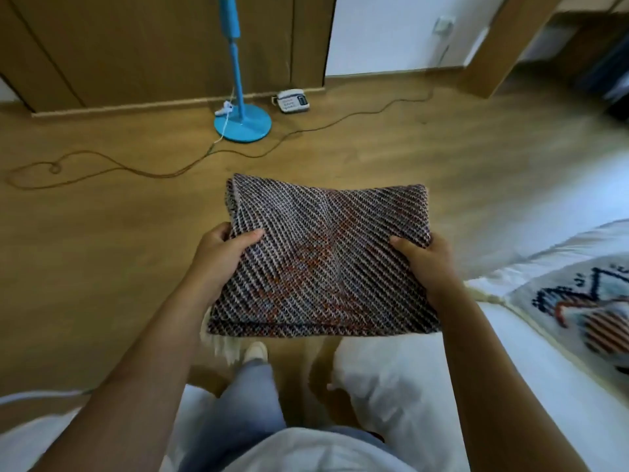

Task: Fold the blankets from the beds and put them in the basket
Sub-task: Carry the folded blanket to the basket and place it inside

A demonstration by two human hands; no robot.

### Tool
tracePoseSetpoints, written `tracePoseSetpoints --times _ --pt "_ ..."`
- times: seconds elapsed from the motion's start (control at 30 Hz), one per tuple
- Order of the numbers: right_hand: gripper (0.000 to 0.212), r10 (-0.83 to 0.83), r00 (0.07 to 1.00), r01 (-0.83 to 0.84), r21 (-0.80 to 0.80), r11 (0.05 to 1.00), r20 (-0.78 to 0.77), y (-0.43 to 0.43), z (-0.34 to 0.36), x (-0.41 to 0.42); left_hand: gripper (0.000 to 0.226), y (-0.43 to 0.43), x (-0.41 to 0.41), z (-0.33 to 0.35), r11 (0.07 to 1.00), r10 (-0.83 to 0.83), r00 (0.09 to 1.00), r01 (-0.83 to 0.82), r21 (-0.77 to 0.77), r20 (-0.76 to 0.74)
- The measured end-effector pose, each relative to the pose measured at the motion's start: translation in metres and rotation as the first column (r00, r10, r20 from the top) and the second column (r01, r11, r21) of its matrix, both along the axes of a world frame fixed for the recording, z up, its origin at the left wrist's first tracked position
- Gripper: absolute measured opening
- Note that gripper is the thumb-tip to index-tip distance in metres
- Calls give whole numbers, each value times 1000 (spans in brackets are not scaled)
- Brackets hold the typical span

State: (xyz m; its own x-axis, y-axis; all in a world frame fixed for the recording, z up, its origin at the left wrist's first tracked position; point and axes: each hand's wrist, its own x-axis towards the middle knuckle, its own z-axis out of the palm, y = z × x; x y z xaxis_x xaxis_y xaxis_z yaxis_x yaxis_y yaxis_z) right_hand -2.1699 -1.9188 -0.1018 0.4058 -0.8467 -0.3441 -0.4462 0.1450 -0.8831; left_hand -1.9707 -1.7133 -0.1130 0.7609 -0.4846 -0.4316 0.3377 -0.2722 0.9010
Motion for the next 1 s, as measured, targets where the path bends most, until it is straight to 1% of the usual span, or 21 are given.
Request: tracePoseSetpoints --times 0.17,0.27,0.37,0.5,0.57,0.7,0.87,0.93,1.0 --pt "36 -236 971 236 14 972 35 -56 9 26 12 -104 71 11 981 -191 982 191 -16 8" --pt "27 -350 935 351 -5 936 62 -85 16 32 20 -169 98 20 947 -320 947 321 -26 15" --pt "15 -455 888 457 -34 889 63 -117 19 29 25 -235 110 25 898 -437 899 438 -36 34" --pt "23 -574 816 578 -65 814 74 -172 17 15 29 -330 106 23 824 -564 825 566 -33 41" --pt "20 -607 791 612 -75 787 82 -206 14 4 29 -379 97 20 790 -611 791 612 -33 36" --pt "22 -669 738 674 -97 732 82 -284 10 -22 24 -478 71 17 742 -669 743 670 -34 24" --pt "35 -697 716 698 -89 711 46 -383 14 -56 11 -589 40 15 695 -719 695 719 -33 3" --pt "42 -710 704 708 -95 699 26 -420 15 -67 12 -631 29 12 679 -734 679 733 -32 -1" --pt "41 -722 691 719 -107 686 17 -456 15 -78 18 -674 18 11 668 -744 668 744 -27 4"
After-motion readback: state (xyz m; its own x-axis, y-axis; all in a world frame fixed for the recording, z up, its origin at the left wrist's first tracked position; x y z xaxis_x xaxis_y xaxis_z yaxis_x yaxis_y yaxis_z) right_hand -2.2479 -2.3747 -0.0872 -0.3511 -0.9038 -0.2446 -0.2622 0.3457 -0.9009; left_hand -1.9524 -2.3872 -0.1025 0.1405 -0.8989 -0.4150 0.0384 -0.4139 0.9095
